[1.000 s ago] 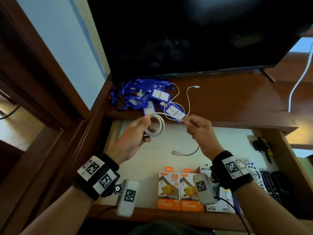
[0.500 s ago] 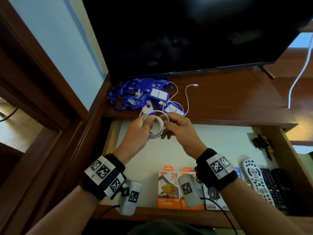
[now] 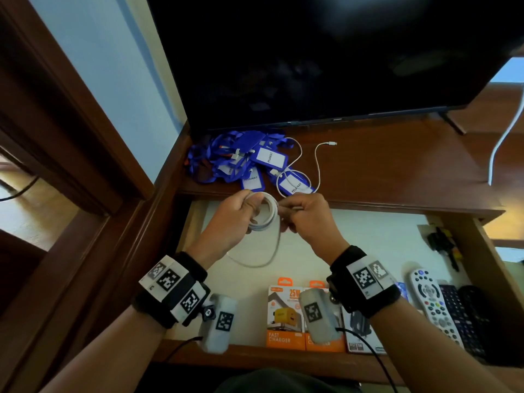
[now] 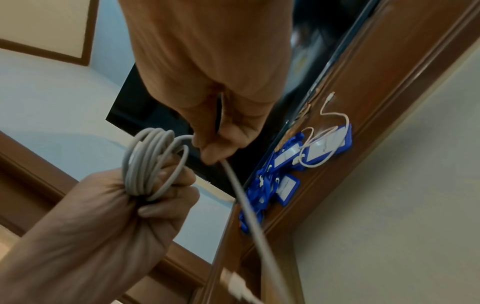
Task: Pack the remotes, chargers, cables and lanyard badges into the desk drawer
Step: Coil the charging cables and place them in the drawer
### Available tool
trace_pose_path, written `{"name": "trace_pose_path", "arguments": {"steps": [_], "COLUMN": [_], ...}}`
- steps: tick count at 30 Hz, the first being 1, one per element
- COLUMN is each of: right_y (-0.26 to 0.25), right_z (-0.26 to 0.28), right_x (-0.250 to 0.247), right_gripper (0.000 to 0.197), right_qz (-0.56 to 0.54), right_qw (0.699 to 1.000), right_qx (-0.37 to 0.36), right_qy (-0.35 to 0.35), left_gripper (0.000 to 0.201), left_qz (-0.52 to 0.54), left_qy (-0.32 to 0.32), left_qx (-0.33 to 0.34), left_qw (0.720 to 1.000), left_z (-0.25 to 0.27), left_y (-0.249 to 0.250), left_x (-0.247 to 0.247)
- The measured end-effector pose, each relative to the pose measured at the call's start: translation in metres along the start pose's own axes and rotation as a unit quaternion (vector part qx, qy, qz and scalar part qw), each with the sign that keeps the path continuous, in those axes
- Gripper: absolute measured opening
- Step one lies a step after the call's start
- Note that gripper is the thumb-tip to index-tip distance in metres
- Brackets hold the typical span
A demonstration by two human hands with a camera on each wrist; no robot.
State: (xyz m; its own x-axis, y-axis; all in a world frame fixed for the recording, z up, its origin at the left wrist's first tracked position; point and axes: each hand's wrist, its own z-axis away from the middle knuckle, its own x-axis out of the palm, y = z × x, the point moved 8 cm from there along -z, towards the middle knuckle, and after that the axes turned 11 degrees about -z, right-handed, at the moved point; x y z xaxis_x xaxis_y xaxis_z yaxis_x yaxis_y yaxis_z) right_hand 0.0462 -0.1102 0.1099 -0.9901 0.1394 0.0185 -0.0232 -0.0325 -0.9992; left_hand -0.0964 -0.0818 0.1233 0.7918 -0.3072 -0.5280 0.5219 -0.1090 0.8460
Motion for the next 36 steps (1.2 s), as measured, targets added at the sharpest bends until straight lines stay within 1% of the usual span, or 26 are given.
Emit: {"name": "trace_pose_path", "arguments": {"steps": [3, 7, 11, 16, 18, 20, 23, 26, 30, 33, 36], "right_y": [0.002, 0.002, 0.008, 0.009, 0.007, 0.005, 0.009, 0.016, 0.02, 0.024, 0.025], "right_z": [0.005, 0.01, 0.013, 0.014, 0.015, 0.017, 0.016, 0.017, 0.02, 0.024, 0.027], "right_x": [0.006, 0.01, 0.017, 0.019, 0.019, 0.021, 0.022, 0.023, 0.024, 0.025, 0.026], "right_gripper": [0.012, 0.015, 0.024, 0.033, 0.031, 0.025, 0.009, 0.011, 0.01, 0.012, 0.018], "right_qz": [-0.068, -0.147, -0.258, -0.26, -0.269, -0.26, -0.241, -0.265, -0.293, -0.302, -0.309], "right_qw": [0.997, 0.987, 0.96, 0.96, 0.958, 0.96, 0.966, 0.958, 0.945, 0.938, 0.935], "right_qx": [0.028, 0.058, 0.109, 0.103, 0.102, 0.098, 0.097, 0.112, 0.143, 0.165, 0.165], "right_qy": [-0.013, -0.005, -0.003, -0.006, -0.013, -0.025, -0.013, 0.004, -0.009, -0.031, -0.053], "left_gripper": [0.022, 0.02, 0.024, 0.025, 0.026, 0.025, 0.03, 0.03, 0.036, 0.033, 0.028], "left_qz": [0.023, 0.033, 0.022, 0.028, 0.023, 0.011, -0.094, -0.158, -0.274, -0.271, -0.25], "left_qy": [0.031, 0.073, 0.102, 0.091, 0.092, 0.096, 0.122, 0.119, 0.093, 0.066, 0.056], "left_qx": [-0.01, -0.019, -0.028, -0.045, -0.048, -0.048, -0.027, -0.024, -0.026, -0.028, -0.005], "left_qw": [0.999, 0.997, 0.994, 0.994, 0.994, 0.994, 0.988, 0.98, 0.957, 0.96, 0.967], "left_z": [0.002, 0.006, 0.007, 0.004, 0.003, 0.003, 0.005, 0.006, 0.009, 0.008, 0.008], "left_y": [-0.002, 0.001, 0.0, -0.005, -0.005, -0.002, 0.005, 0.005, 0.009, 0.007, 0.003], "left_x": [0.001, -0.001, -0.002, 0.004, 0.004, 0.001, -0.005, -0.004, -0.003, 0.0, 0.004]}}
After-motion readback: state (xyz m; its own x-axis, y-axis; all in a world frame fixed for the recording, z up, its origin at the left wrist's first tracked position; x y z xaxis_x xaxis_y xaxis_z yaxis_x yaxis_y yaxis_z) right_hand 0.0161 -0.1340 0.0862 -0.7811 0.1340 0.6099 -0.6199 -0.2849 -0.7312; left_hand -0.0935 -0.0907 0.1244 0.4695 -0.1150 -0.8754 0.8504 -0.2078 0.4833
